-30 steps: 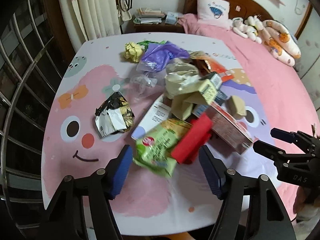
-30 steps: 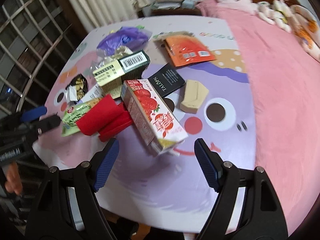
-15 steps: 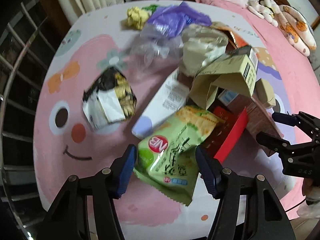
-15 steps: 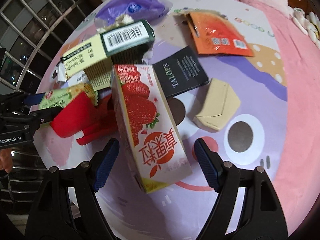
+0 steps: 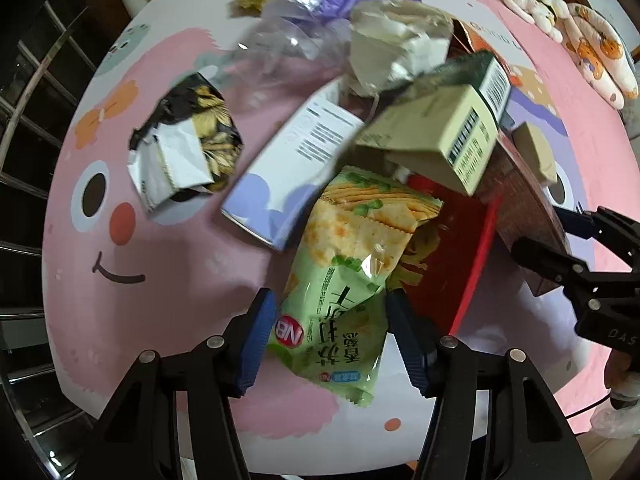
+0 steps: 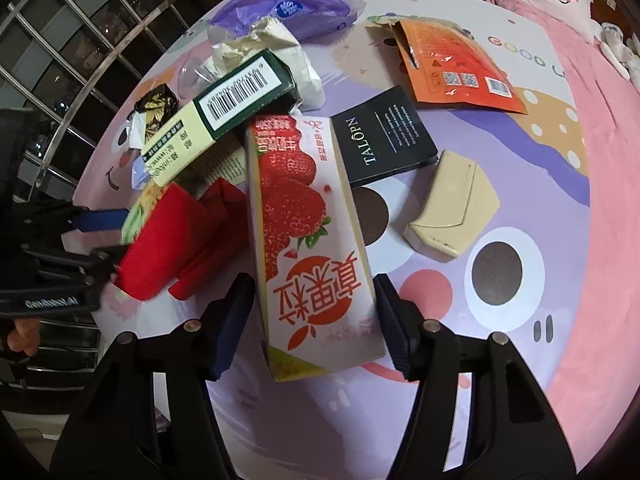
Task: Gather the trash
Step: 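Grasp the green cracker wrapper with the left tool while the right tool grasps the strawberry juice carton, then carry both items over the blue bin and open both tools to drop them, then raise both tools back over the table toward the remaining trash, then grasp the crumpled gold-black wrapper with the left tool while the right tool grasps the red packet, then carry both items over the blue bin and open both tools to drop them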
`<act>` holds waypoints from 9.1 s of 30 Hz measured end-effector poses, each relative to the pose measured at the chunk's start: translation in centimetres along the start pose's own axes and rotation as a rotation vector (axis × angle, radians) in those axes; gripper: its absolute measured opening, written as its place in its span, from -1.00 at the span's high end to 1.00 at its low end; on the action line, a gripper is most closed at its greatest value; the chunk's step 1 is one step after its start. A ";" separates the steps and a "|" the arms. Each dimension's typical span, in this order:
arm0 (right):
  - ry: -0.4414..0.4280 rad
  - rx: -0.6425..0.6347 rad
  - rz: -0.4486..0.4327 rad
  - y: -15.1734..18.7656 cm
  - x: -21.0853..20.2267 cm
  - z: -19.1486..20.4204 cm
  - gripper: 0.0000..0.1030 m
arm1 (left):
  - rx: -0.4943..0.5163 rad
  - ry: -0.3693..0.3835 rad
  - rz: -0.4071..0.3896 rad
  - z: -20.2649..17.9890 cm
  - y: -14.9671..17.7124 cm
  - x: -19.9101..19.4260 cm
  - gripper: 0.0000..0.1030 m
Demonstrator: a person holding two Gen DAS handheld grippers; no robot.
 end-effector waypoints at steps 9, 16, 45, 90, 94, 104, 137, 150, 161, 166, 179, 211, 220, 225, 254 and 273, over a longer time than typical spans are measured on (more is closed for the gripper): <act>0.006 0.058 -0.059 0.9 -3.0 -0.5 -0.03 | -0.025 0.007 0.028 -1.4 0.8 1.4 0.49; 0.018 0.092 -0.119 1.6 -5.8 -0.2 -0.02 | -0.039 0.016 -0.011 -0.3 1.6 -0.6 0.81; 0.145 0.272 -0.215 22.9 -11.0 22.7 -0.02 | 0.249 0.167 -0.183 6.4 22.8 -13.2 0.82; 0.104 0.574 0.138 38.7 27.3 10.9 -0.34 | 0.282 0.126 -0.016 6.0 29.1 24.6 -0.66; 0.110 0.578 0.130 38.0 24.2 11.6 -0.34 | 0.268 0.114 -0.028 6.1 29.5 20.3 -0.66; 0.135 0.561 0.093 34.7 11.7 14.7 -0.34 | 0.258 0.122 -0.118 5.6 28.9 6.1 -0.66; 0.188 0.072 -0.290 13.4 -17.9 20.5 -0.34 | -0.042 0.026 -0.497 8.4 18.3 -27.5 -0.59; 0.115 0.147 -0.262 6.9 -13.7 15.8 -0.34 | -0.133 0.031 -0.446 11.7 12.2 -26.7 -0.59; 0.162 0.386 -0.200 1.4 -6.0 9.8 -0.31 | 0.093 0.100 -0.362 13.5 0.4 -20.4 -0.59; 0.199 0.505 -0.149 0.2 -1.6 7.4 -0.14 | 0.162 0.166 -0.282 15.7 -5.2 -16.1 -0.59; 0.281 0.627 -0.123 -0.2 3.9 6.2 0.10 | 0.304 0.186 -0.116 16.6 -12.4 -6.2 -0.59; 0.270 0.706 -0.209 -0.8 1.1 8.3 0.76 | 0.345 0.195 -0.141 14.1 -12.7 -6.2 0.08; 0.208 0.641 -0.262 3.0 -5.5 10.0 0.76 | 0.340 0.175 -0.221 14.0 -8.1 -12.1 0.08; 0.168 0.580 -0.307 4.5 -8.9 10.7 0.76 | 0.295 0.168 -0.256 12.6 -4.0 -14.8 0.08; -0.044 0.278 -0.153 25.6 -9.7 15.5 0.76 | 0.188 0.052 -0.194 2.1 24.6 -13.6 0.08; 0.014 0.406 0.107 34.0 11.6 14.1 0.75 | 0.139 0.071 0.006 3.8 30.0 8.0 0.03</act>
Point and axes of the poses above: each gripper's, at about its wrist camera, not at the fingertips, and x roughly the way its jaws point, z to its left, y to its underside, the point moved 5 cm from there along x, roughly the way its jaws point
